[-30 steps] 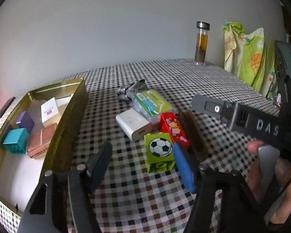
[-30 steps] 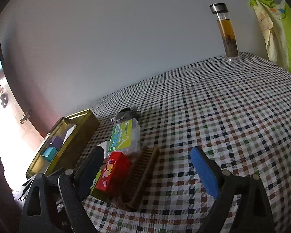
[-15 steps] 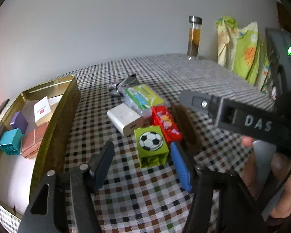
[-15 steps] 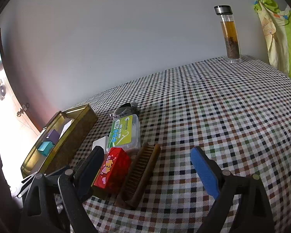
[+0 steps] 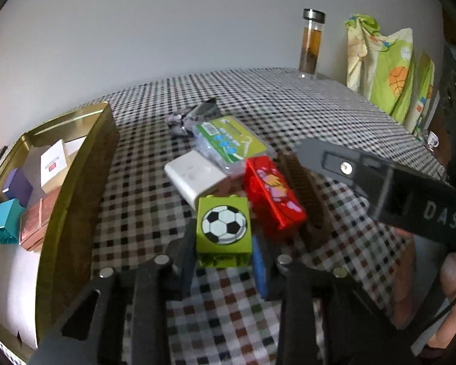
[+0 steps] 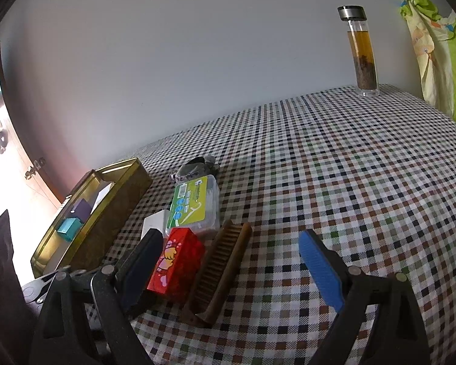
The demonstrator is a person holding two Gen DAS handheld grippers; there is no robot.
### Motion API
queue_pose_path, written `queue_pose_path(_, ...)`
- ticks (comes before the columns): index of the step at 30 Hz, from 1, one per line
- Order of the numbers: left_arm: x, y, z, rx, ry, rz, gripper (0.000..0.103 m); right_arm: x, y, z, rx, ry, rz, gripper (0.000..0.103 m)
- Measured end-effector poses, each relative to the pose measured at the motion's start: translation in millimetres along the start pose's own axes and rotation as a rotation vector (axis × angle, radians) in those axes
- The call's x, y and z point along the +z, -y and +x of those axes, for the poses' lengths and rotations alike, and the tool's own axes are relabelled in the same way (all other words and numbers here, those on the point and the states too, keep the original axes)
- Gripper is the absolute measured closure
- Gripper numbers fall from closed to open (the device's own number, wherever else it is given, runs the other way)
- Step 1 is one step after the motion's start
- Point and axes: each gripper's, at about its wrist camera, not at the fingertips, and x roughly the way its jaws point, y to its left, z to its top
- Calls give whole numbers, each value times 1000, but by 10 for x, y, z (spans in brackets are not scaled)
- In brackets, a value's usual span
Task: Organize rigid objects
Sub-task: 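Move both tools back toward the pile of objects beside the tray, then grasp the green soccer-ball block with the left tool while the right tool grasps the wooden comb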
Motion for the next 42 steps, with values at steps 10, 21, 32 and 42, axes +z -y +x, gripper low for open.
queue_pose_path(10,4,-270,-133,49,101,-103,72,10,-19,243,-117,-138,-15,10)
queue_pose_path(21,-16,-285,-166,44,121,-108,72,-78,-236,314,-108,-188,-139,11)
queue_pose_path(32,-24,-301,-217,36,150,-114,72,-103,-338,334,-164,-187,-237,73)
queue_pose_path(42,-33,-294,-266,28,178,-112,72,-78,-200,225,-34,-139,-143,75)
